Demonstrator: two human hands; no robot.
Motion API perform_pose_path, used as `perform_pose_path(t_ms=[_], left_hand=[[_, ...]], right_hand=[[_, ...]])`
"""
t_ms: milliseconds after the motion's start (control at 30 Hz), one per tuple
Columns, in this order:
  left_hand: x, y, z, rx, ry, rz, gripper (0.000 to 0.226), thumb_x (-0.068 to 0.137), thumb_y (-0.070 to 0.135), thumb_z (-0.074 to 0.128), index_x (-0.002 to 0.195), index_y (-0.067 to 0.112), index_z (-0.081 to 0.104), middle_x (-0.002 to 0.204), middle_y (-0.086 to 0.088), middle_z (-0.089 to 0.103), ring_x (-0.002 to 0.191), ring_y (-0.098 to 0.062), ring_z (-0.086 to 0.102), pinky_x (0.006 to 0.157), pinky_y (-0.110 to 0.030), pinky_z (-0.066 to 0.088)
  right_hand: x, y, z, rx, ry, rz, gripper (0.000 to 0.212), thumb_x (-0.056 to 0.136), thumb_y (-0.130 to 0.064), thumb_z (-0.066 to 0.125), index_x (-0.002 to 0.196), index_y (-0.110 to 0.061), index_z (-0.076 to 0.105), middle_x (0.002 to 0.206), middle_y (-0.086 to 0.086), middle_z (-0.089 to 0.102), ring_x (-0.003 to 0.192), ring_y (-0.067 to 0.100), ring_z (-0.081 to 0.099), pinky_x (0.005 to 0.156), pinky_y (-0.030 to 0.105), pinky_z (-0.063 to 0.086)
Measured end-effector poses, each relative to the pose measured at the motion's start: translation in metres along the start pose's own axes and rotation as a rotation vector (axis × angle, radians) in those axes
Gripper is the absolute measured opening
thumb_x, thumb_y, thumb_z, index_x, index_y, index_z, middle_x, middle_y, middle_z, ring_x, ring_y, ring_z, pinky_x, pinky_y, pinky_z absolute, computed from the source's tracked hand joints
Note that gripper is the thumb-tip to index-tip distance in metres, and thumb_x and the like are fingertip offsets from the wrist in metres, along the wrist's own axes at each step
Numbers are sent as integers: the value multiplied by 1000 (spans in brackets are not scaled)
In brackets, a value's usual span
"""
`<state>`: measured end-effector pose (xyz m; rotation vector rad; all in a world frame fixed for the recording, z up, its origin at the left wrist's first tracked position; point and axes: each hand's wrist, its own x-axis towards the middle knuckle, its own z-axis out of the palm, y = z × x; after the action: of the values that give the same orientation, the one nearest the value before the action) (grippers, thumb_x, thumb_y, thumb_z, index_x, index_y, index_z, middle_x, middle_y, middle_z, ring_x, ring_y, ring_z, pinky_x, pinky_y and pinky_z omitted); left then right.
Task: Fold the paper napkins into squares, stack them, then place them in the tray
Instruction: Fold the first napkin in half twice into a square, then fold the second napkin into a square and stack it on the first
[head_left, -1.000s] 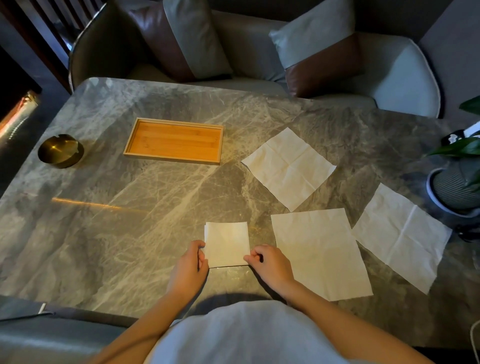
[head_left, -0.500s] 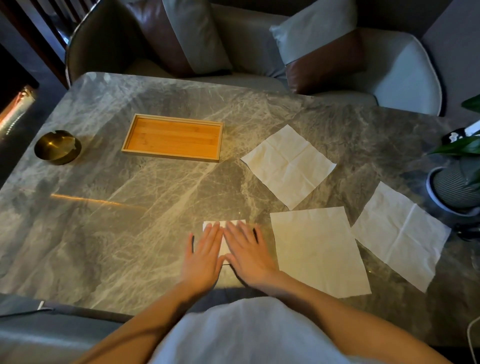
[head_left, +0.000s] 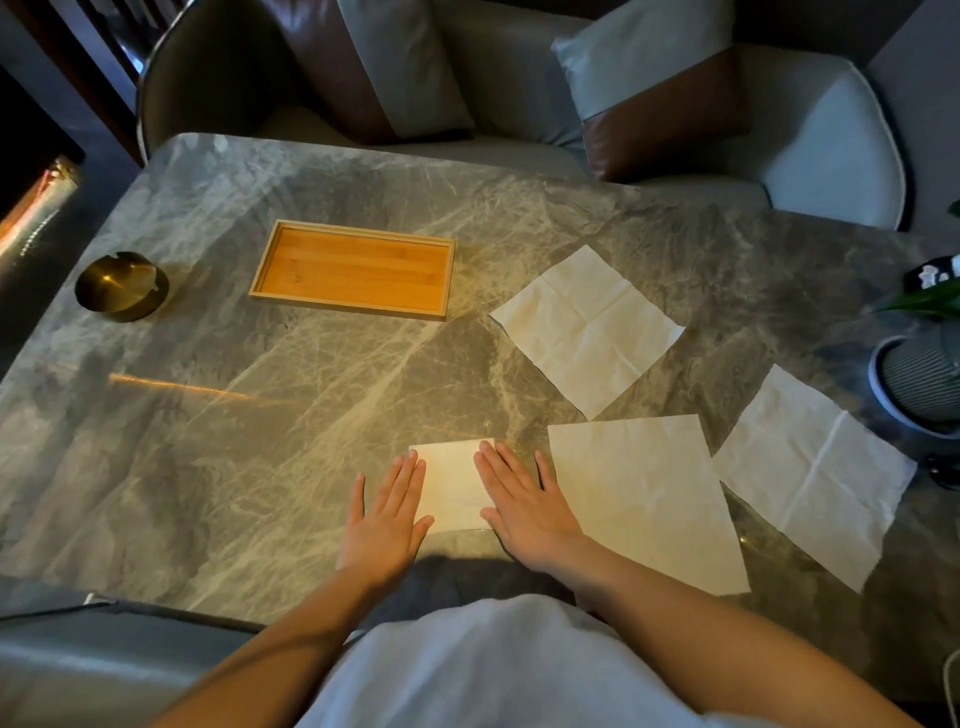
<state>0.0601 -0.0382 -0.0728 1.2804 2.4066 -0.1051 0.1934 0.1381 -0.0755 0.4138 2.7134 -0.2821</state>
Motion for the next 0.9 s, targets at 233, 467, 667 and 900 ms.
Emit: perform_pose_path(t_ms=[233,467,667,900], left_hand=[[-2,2,-2,-4,-14,10,66,83,52,-14,140,20,-27,151,2,-31,141,-20,-25,113,-49,-14],[-5,6,-11,-46,49,4,64,98,45,18,146,21,-17,157,3,-21,142,-15,-23,115,-48,-12],[-11,24,-27,-80,123,87,66,96,50,26,150,26,-1,159,4,-9,142,-17,-22,113,-48,-16],[-15,62,-42,-82,203,141,72,91,57,35,150,25,7,157,2,-6,145,-23,-11,114,-51,-11]], right_hand=[[0,2,-4,16,-26,-15,66,101,-44,20,149,-21,-19,150,-9,-35,136,13,-37,115,49,-13],[-3,-3,-11,186,17,22,73,98,-51,28,152,-21,-11,160,-5,-21,147,13,-18,119,45,-3],[-26,-12,-15,272,137,79,72,96,-53,33,153,-26,-1,162,-4,-10,149,15,-10,119,42,1],[-65,6,-12,290,123,160,72,96,-55,34,152,-28,-1,162,-4,-8,149,17,-9,119,44,-3]])
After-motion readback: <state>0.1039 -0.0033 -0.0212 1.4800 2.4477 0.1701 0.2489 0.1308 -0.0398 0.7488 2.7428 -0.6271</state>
